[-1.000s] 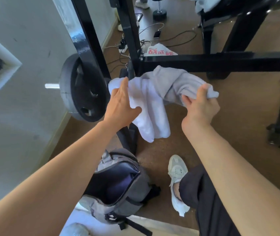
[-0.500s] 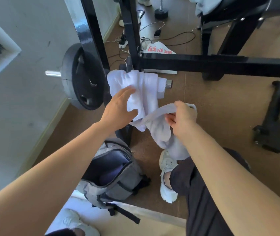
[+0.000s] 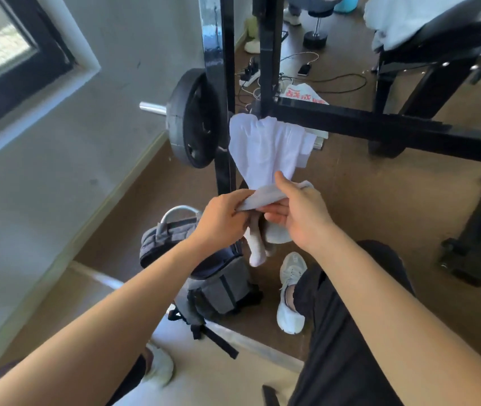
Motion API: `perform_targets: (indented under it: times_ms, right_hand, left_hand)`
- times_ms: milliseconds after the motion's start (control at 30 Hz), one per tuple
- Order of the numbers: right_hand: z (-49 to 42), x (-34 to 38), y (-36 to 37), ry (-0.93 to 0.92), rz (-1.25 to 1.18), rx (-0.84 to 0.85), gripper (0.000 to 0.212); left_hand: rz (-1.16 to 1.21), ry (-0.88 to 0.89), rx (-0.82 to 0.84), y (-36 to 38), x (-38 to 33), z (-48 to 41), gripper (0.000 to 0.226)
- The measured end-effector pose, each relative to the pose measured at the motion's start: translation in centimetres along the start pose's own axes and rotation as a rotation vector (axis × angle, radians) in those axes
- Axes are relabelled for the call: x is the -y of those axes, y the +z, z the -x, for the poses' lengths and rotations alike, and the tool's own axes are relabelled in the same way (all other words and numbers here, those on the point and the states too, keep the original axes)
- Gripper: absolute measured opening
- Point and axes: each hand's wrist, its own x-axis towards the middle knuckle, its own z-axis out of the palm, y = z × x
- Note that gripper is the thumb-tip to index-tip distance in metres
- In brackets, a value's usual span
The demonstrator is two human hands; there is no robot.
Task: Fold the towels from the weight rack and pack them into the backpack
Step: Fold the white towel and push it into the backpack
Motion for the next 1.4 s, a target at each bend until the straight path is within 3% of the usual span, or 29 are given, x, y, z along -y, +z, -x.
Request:
perform_targets:
  times_ms: [233, 367, 533, 700, 767, 867, 900, 933, 1000, 1033, 1067, 1167, 1233, 1333, 1400]
  right_hand:
    - [4.8, 0.5, 0.8, 0.032, 0.175, 0.135, 0.036]
    - [6.3, 0.8, 0.9, 0.088, 0.363, 0.184, 0.051]
    - [7.4, -0.7, 1.5, 0.020, 0.359, 0.265, 0.050]
    - [7.9, -4.4, 3.1, -0.224, 0.617, 0.295, 0.039]
    - [7.8, -6.5, 3.3, -0.352, 0.709, 0.309, 0.019]
    - [6.9, -10.6, 3.3, -0.510, 0.925, 0.360, 0.073]
    - [6.6, -12.1, 3.7, -0.563, 1.016, 0.399, 0.081]
    - [6.7, -13.2, 4.3, -0.618, 1.078, 0.444, 0.079]
    - [6.5, -14.3, 5.8, -0.725, 1.076, 0.537, 0.048]
    - [6.7, -14.2, 6.5, -0.723, 1.051, 0.568, 0.022]
    - [6.8, -13.9, 7.0, -0.698, 1.033, 0.595, 0.010]
    - [6.0, -14.1, 7.0, -0.590, 0.986, 0.601, 0.041]
    - [5.4, -14.6, 6.6, -0.519, 1.028, 0.618, 0.037]
    - [4.2, -15.2, 6.0, -0.383, 1.113, 0.581, 0.023]
    - [3.4, -15.7, 5.3, -0.295, 1.173, 0.599, 0.028]
  left_hand:
    - [0.111, -0.040, -0.115, -3.5, 0.0, 5.7, 0.021]
    - [0.217, -0.083, -0.152, -4.9, 0.0, 9.4, 0.014]
    - [0.258, -0.186, -0.177, -6.5, 1.6, 13.0, 0.026]
    - [0.446, -0.166, -0.280, -7.7, 3.0, 17.0, 0.019]
    - [0.492, -0.126, -0.291, -7.8, 3.0, 18.3, 0.022]
    - [0.500, -0.078, -0.253, -7.5, 3.1, 19.7, 0.018]
    - [0.503, -0.072, -0.215, -7.5, 3.2, 20.0, 0.017]
    - [0.495, -0.064, -0.165, -7.5, 3.3, 20.2, 0.016]
    - [0.439, -0.052, -0.071, -7.9, 3.5, 20.3, 0.013]
    - [0.418, -0.062, -0.058, -8.2, 3.6, 20.3, 0.014]
    - [0.414, -0.086, -0.081, -8.5, 3.9, 20.3, 0.020]
    - [0.434, -0.168, -0.286, -9.5, 4.9, 20.4, 0.035]
    - [0.475, -0.202, -0.399, -10.1, 5.9, 20.7, 0.034]
    - [0.614, -0.249, -0.553, -11.1, 6.9, 21.0, 0.053]
    - [0.703, -0.325, -0.695, -12.0, 7.5, 21.1, 0.049]
